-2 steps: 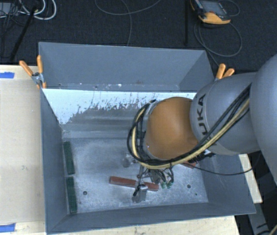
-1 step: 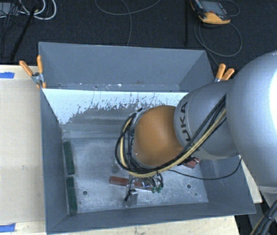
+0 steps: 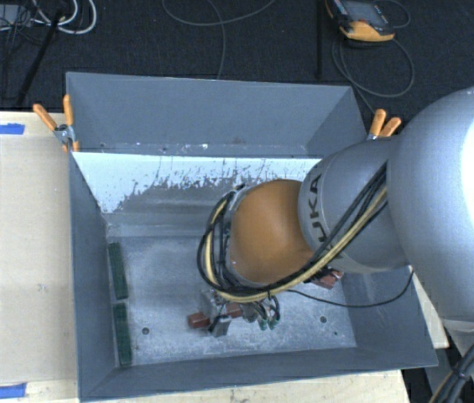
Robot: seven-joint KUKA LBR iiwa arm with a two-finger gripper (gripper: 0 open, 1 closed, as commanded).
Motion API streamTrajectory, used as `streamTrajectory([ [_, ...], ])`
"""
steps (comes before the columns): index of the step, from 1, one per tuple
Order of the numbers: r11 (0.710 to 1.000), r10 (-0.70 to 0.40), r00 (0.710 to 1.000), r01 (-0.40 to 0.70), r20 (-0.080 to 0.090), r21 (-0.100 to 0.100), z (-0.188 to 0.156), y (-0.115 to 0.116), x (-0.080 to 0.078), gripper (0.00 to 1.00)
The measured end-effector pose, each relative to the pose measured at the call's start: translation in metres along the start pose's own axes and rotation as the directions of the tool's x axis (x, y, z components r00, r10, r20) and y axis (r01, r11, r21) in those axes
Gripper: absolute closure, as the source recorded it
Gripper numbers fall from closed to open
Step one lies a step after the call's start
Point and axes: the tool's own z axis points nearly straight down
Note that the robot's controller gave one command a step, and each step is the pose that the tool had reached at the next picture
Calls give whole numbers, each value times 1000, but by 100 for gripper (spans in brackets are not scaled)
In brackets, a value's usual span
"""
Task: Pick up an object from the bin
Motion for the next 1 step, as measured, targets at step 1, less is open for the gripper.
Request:
streamTrajectory([
  [1, 994, -114, 993, 114, 12, 0, -164, 28, -3, 100],
])
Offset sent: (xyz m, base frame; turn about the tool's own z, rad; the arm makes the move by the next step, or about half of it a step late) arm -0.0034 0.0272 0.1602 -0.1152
